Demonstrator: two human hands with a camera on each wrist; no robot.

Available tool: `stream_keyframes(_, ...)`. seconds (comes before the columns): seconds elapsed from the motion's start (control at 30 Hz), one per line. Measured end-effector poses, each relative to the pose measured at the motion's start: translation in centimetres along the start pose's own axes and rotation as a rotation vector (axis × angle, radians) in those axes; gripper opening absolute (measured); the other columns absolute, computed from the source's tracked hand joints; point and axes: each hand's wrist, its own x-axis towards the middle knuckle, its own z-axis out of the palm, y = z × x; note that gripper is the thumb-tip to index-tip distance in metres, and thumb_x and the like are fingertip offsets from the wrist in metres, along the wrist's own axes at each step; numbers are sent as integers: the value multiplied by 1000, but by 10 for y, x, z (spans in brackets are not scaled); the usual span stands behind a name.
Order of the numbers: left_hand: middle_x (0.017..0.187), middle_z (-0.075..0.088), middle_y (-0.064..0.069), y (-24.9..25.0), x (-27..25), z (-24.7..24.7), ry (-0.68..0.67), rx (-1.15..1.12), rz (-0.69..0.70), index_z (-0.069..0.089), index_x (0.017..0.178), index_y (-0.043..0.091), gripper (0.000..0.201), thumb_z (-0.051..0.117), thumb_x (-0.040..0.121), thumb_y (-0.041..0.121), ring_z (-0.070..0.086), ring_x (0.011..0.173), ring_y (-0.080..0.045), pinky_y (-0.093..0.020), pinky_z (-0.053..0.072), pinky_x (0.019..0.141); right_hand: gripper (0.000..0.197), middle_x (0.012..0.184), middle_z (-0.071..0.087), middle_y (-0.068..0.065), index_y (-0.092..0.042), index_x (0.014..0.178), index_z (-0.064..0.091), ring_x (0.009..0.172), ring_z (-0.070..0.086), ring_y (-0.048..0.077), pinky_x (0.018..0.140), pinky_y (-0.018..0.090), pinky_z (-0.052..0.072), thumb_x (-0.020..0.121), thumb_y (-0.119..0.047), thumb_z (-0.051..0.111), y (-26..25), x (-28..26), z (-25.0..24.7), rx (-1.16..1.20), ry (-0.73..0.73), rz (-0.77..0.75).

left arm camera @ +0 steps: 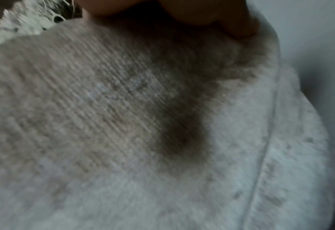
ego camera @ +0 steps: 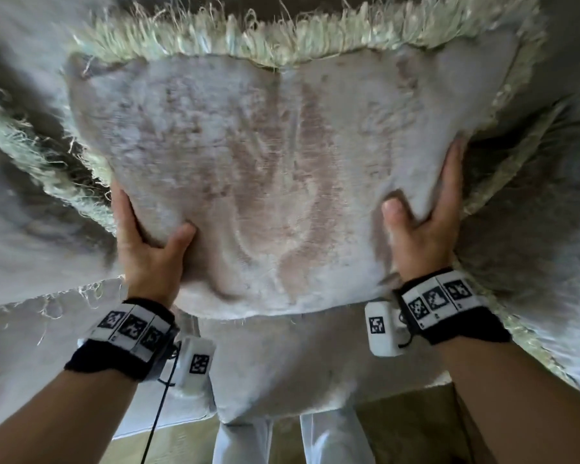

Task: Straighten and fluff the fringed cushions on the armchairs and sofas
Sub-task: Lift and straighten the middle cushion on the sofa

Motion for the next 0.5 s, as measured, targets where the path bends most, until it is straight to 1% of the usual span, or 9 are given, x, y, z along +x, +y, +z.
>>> stream_keyframes(0.03,157,39,-13,-2,3,3,13,-4,21,17,159,15,100,67,73,20,39,144,-25,-41,33,121,87,155,28,-12,-26,158,23,149,31,16,118,44,34,87,-50,67,1,13,5,9,-11,-45)
stream_keyframes(0.1,157,38,-13,-7,7,10,49,6,9,16,160,13,101,67,74,26,39,145,-23,-37,32,122,88,157,27,-3,-15,157,22,150,29,25,119,51,31,90,-56,62,4,35,14,0,-40,-133)
stream_keyframes(0.17,158,38,-10,-13,10,16,90,-13,-36,16,160,16,102,68,74,34,38,146,-22,-39,31,122,90,157,25,2,-3,155,21,151,28,25,121,49,29,93,-56,59,10,50,21,-31,-66,-192)
stream_keyframes(0.2,159,37,-11,-17,12,19,94,-28,-21,15,160,15,102,69,76,35,37,147,-23,-41,30,123,92,157,25,3,1,154,21,150,28,26,121,48,29,93,-56,58,13,55,23,-37,-77,-203)
stream_keyframes(0.27,159,34,-16,-26,16,26,73,-49,48,15,159,6,104,75,82,42,35,148,-29,-44,27,124,94,160,25,10,3,154,20,150,28,30,120,51,29,93,-57,57,21,62,25,-51,-89,-211)
stream_keyframes(0.33,157,35,-23,-31,21,32,39,-52,100,14,158,-2,112,73,82,56,35,147,-35,-44,29,123,93,161,25,21,-2,155,19,150,28,34,118,55,31,92,-61,56,29,65,25,-62,-102,-205)
stream_keyframes(0.37,156,35,-27,-33,23,35,24,-49,117,14,157,-5,113,71,81,57,36,145,-40,-46,31,121,92,160,26,23,-7,155,18,150,29,34,118,55,31,92,-62,56,32,66,26,-61,-105,-204)
stream_keyframes(0.43,154,34,-32,-38,29,40,12,-36,139,13,156,-8,112,70,83,56,36,143,-45,-54,31,119,91,159,27,16,-10,155,17,149,30,30,118,52,32,91,-62,55,37,69,28,-62,-103,-206)
stream_keyframes(0.5,156,31,-31,-45,34,43,14,-11,146,11,156,-8,112,70,86,55,34,145,-43,-53,29,121,94,158,26,9,-2,156,17,149,31,25,119,49,32,92,-62,54,43,72,31,-76,-92,-209)
